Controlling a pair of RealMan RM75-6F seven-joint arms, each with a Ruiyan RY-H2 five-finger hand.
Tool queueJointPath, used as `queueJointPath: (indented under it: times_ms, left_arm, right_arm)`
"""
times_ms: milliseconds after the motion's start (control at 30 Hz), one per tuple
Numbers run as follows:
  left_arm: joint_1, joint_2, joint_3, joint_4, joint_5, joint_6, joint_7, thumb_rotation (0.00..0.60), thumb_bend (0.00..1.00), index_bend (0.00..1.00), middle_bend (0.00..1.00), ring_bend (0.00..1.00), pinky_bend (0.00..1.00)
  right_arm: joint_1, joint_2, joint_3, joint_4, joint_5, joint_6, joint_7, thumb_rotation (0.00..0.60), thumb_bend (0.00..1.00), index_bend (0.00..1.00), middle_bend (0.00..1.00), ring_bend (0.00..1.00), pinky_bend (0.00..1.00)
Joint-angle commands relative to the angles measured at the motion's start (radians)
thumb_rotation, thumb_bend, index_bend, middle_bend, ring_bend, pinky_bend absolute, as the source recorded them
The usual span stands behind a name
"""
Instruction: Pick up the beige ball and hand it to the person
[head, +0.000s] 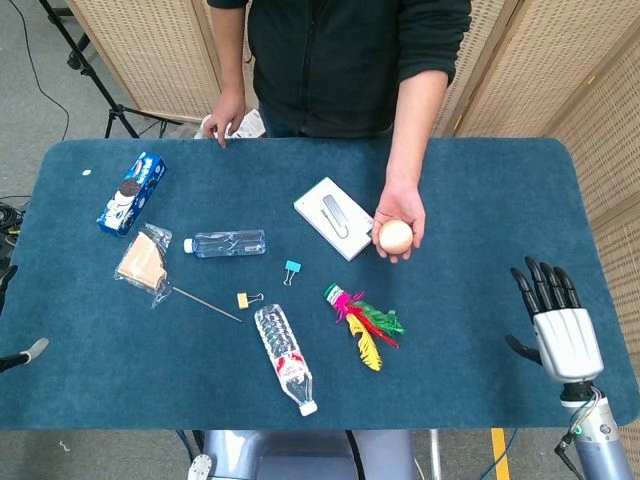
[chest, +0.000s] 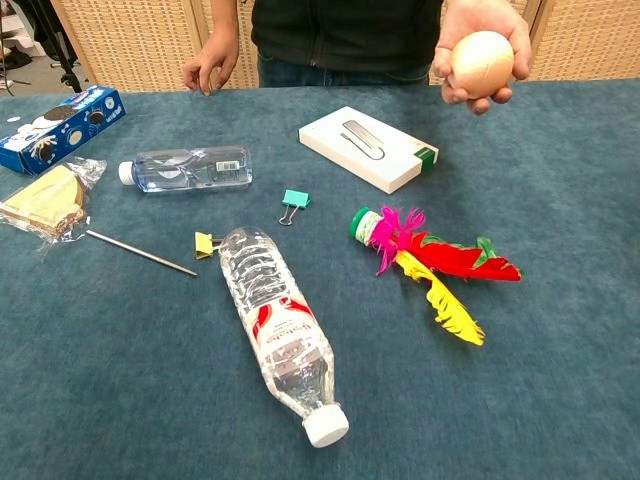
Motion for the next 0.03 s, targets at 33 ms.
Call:
queueJointPath:
  times_ms: [33]
  left_arm:
    - [0.000,0.000,0.000,-0.001,0.000,0.001,0.000,0.600,0.00,0.00,0.00,0.00,0.00]
  right_arm:
    - [-0.009,0.000,0.003,0.000,-0.007,0.008,0.010,0.600,0.00,0.00,0.00,0.00,0.06]
